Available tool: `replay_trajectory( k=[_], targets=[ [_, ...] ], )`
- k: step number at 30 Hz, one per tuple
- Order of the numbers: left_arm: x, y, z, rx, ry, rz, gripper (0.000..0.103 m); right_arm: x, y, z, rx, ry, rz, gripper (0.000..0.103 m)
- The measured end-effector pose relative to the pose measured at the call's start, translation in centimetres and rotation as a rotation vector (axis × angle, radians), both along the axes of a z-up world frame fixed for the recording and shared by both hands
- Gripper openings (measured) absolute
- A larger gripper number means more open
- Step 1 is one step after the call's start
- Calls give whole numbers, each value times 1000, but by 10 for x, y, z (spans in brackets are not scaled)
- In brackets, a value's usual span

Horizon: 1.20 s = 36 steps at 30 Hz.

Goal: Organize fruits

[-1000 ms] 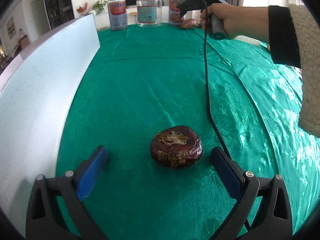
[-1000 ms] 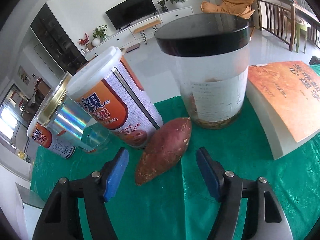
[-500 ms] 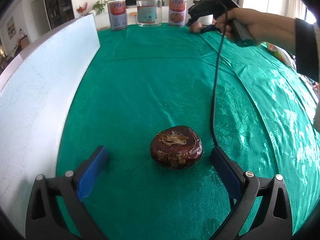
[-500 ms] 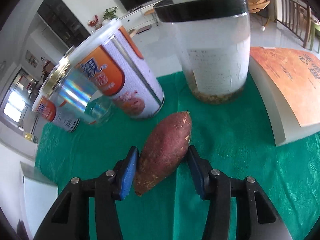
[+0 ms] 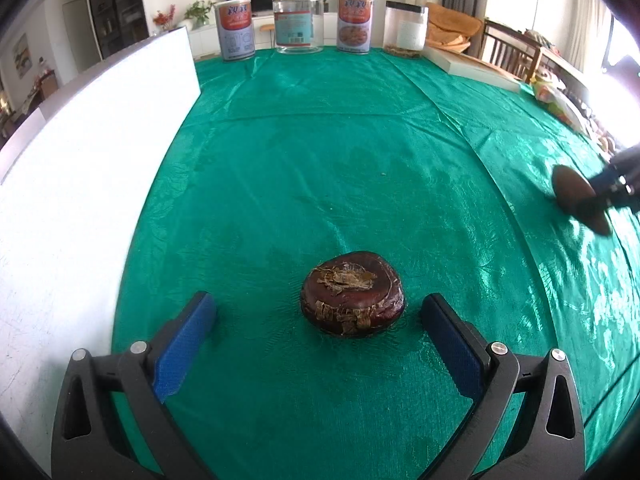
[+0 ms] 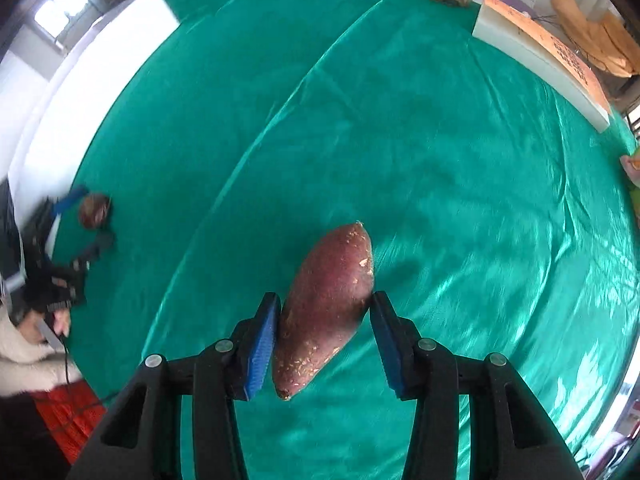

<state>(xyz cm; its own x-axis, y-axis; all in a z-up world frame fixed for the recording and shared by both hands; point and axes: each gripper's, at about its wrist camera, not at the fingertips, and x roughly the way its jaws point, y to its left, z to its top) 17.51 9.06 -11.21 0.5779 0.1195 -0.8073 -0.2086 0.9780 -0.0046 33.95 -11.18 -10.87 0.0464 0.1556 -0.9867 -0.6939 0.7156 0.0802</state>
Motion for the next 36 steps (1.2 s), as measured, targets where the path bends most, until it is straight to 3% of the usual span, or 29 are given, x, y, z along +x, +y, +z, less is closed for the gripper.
replay_trajectory(
  k=[2, 4, 6, 8, 12, 16, 19, 36],
  targets=[
    [0, 0, 0, 0, 0, 0, 103, -28, -7, -2, 46, -50, -23, 46],
    [0, 0, 0, 0, 0, 0, 103, -49, -20, -1, 140, -123, -122, 48],
    [0, 0, 0, 0, -1, 0, 103, -73, -36, -3, 199, -185, -245, 71],
    [0, 0, 0, 0, 0, 0, 103, -105, -49, -2, 236, -275, -336, 74],
    [0, 0, 0, 0, 0, 0, 103, -168, -58, -8, 219, -451, -434, 91],
    [0, 0, 0, 0, 0, 0, 103, -181, -45, -13, 144, -485, -404, 97],
    [0, 0, 0, 0, 0, 0, 103, -175, -46, -17, 185, -475, -417, 103],
    [0, 0, 0, 0, 0, 1, 103, -180, -27, -24, 195, -498, -402, 103]
  ],
)
